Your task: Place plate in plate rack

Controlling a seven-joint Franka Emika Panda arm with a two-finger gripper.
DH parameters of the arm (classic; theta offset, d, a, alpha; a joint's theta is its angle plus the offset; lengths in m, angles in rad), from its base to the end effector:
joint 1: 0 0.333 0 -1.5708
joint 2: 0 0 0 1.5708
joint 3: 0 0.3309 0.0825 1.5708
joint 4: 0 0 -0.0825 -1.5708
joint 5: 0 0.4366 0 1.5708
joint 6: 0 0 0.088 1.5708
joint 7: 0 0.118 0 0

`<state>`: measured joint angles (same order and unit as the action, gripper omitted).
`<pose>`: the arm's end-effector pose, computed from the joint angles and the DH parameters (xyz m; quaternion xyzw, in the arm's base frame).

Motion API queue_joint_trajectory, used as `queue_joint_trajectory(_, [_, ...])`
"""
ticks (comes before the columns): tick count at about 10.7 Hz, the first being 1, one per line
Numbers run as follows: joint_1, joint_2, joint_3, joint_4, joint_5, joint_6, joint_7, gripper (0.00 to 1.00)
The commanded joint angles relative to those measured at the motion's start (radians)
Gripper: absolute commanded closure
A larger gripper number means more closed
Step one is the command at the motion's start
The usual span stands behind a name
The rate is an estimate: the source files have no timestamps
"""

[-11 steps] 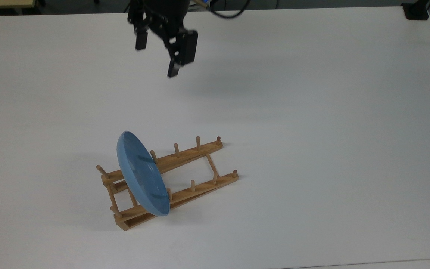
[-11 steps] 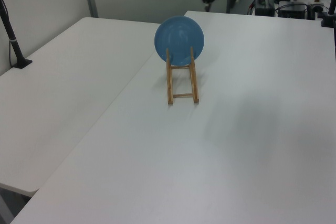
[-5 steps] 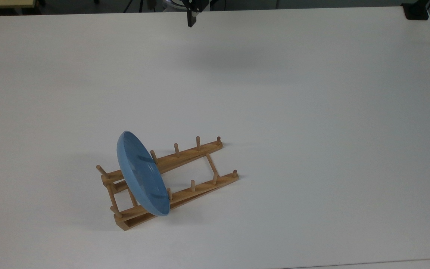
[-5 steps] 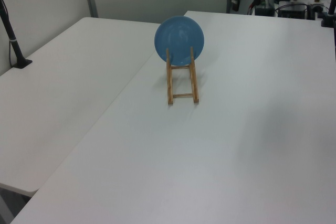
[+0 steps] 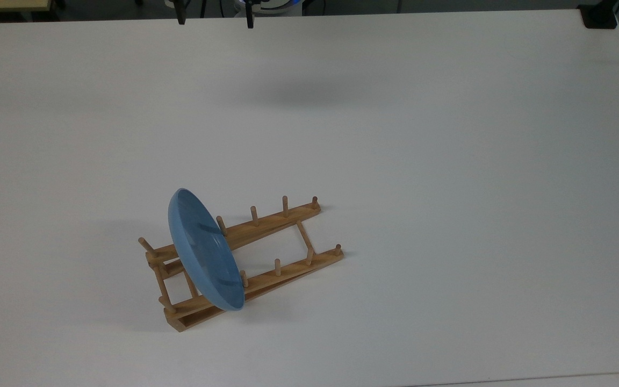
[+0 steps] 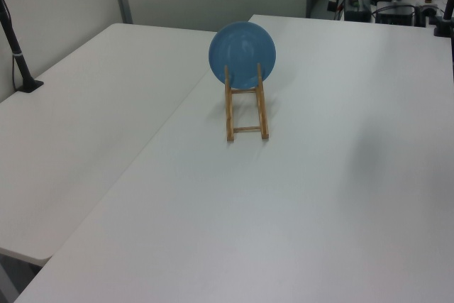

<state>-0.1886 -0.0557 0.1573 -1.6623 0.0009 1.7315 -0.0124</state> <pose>0.6052 -0.0164 0.6283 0.9980 -0.0093 0.0620 0.0053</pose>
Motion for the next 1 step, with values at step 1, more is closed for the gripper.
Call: queue_joint_trajectory(1, [-0.006, -0.018, 0.002, -0.014, 0.028, -0.010, -0.052, 0.00])
